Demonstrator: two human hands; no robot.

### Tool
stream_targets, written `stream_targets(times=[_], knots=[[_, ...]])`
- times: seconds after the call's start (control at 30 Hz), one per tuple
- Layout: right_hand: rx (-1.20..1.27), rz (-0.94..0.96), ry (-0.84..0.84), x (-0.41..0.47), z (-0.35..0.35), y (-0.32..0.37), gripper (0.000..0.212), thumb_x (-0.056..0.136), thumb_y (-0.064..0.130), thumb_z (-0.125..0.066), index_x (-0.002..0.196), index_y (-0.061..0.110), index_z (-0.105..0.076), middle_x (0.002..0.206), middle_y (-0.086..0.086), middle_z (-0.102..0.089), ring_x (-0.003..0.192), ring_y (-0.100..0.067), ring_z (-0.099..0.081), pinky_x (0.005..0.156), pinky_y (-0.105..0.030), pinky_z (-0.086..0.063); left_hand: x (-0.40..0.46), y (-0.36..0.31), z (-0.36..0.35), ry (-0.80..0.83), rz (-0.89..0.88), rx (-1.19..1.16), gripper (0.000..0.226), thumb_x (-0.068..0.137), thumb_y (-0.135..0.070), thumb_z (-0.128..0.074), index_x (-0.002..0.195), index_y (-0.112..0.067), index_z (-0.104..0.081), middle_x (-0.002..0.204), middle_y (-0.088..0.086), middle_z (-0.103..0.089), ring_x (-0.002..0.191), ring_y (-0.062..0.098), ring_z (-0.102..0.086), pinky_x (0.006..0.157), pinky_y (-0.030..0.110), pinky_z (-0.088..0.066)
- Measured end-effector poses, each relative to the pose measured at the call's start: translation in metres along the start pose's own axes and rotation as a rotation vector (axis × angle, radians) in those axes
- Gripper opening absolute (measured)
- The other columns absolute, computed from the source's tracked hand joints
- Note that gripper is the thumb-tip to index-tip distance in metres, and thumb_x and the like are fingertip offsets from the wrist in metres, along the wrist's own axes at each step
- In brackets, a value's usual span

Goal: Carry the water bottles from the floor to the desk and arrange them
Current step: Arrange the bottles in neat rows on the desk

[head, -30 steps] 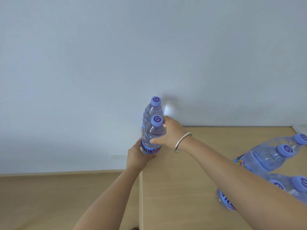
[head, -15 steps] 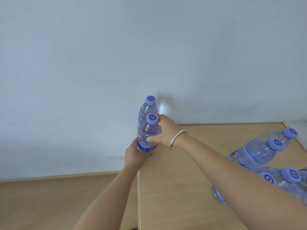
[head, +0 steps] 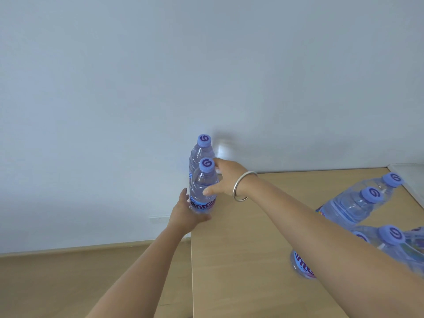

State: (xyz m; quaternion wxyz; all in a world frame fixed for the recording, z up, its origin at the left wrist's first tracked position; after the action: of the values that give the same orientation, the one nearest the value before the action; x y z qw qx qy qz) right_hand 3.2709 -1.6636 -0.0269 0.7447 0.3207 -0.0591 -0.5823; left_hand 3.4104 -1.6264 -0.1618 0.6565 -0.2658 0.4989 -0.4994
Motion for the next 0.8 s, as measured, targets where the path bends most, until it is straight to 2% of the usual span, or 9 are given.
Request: stream_targets(times=[0.03,0.1,0.2,0.3,0.4,0.5,0.6,0.7,0.8], knots=[[-0.027,-0.010,0.007,-0.004,0.006,0.000,0.075,0.071,0.039,-0.075,0.135,0.020,-0.039,0.130,-0.001,-0.051,0.119,-0.022,-0.049,0.090,-0.028,-0.039,-0.004,0.003,0.001,0.017,0.032,0.018,0.112,0.064,-0.017,-0.086,0.149,-0.014,-0.013,0.146,0.001,-0.038,0.130,0.020,-0.043,0.102,0.036,-0.041],[-0.059,-0.040,-0.009,-0.020,0.022,-0.005,0.075,0.075,0.042,-0.071,0.137,0.017,-0.037,0.139,-0.002,-0.045,0.124,-0.022,-0.045,0.096,-0.030,-0.037,-0.014,0.010,0.000,0.023,0.086,0.064,0.110,0.067,-0.019,-0.084,0.150,-0.014,-0.011,0.151,0.003,-0.032,0.133,0.020,-0.039,0.102,0.032,-0.039],[0.008,-0.108,-0.097,-0.064,0.046,-0.027,0.069,0.078,0.042,-0.068,0.136,0.019,-0.040,0.138,-0.001,-0.047,0.124,-0.018,-0.047,0.099,-0.029,-0.037,-0.029,0.021,-0.008,0.028,0.147,0.139,0.094,0.074,-0.024,-0.078,0.147,-0.011,-0.021,0.147,0.005,-0.038,0.130,0.020,-0.042,0.098,0.030,-0.039],[-0.012,-0.222,-0.206,-0.114,0.063,-0.058,0.065,0.079,0.043,-0.065,0.135,0.019,-0.041,0.138,0.000,-0.047,0.126,-0.018,-0.045,0.099,-0.029,-0.035,-0.043,0.021,-0.023,0.029,0.135,0.331,0.071,0.079,-0.030,-0.071,0.136,-0.006,-0.036,0.136,0.007,-0.047,0.121,0.023,-0.047,0.094,0.029,-0.040],[-0.150,-0.377,-0.106,-0.144,0.065,-0.082,0.068,0.081,0.043,-0.064,0.138,0.016,-0.036,0.141,-0.004,-0.042,0.129,-0.020,-0.041,0.099,-0.029,-0.033,-0.056,0.014,-0.041,-0.035,0.073,0.411,0.065,0.082,-0.026,-0.065,0.136,-0.004,-0.035,0.142,0.008,-0.038,0.126,0.022,-0.042,0.097,0.027,-0.035],[-0.168,-0.475,0.022,-0.159,0.058,-0.095,0.070,0.080,0.044,-0.066,0.137,0.016,-0.036,0.136,-0.004,-0.045,0.122,-0.021,-0.046,0.092,-0.029,-0.037,-0.066,0.002,-0.063,0.003,-0.007,0.421,0.072,0.085,-0.026,-0.062,0.145,-0.008,-0.025,0.152,0.003,-0.026,0.136,0.018,-0.033,0.103,0.024,-0.029],[-0.208,-0.515,0.091,-0.166,0.050,-0.105,0.067,0.078,0.043,-0.068,0.132,0.016,-0.040,0.125,-0.003,-0.052,0.112,-0.021,-0.051,0.081,-0.027,-0.038,-0.073,-0.013,-0.085,0.089,-0.090,0.447,0.069,0.084,-0.026,-0.063,0.144,-0.011,-0.031,0.150,0.002,-0.031,0.136,0.016,-0.032,0.103,0.020,-0.025],[-0.249,-0.554,-0.009,-0.169,0.052,-0.112,0.058,0.078,0.040,-0.068,0.125,0.015,-0.044,0.115,-0.005,-0.056,0.101,-0.024,-0.055,0.076,-0.029,-0.041,-0.080,-0.030,-0.105,0.174,-0.161,0.463,0.067,0.083,-0.027,-0.066,0.141,-0.014,-0.036,0.147,0.000,-0.038,0.134,0.015,-0.035,0.102,0.018,-0.026],[-0.224,-0.549,-0.099,-0.178,0.055,-0.117,0.055,0.077,0.043,-0.067,0.120,0.015,-0.046,0.105,-0.003,-0.056,0.088,-0.022,-0.050,0.071,-0.029,-0.038,-0.086,-0.043,-0.126,0.264,-0.230,0.488,0.068,0.081,-0.028,-0.068,0.141,-0.015,-0.037,0.146,0.000,-0.040,0.134,0.013,-0.036,0.099,0.013,-0.023]])
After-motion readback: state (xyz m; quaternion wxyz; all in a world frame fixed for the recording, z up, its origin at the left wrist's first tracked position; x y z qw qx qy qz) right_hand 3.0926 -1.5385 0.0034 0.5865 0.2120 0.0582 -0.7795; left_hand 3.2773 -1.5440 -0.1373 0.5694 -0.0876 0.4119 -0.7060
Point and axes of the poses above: each hand's wrist, its own x-axis towards the middle knuckle, its own z-axis out of the back of the hand, y = z × x, the point moved 2 cm from there along x, towards the middle knuckle
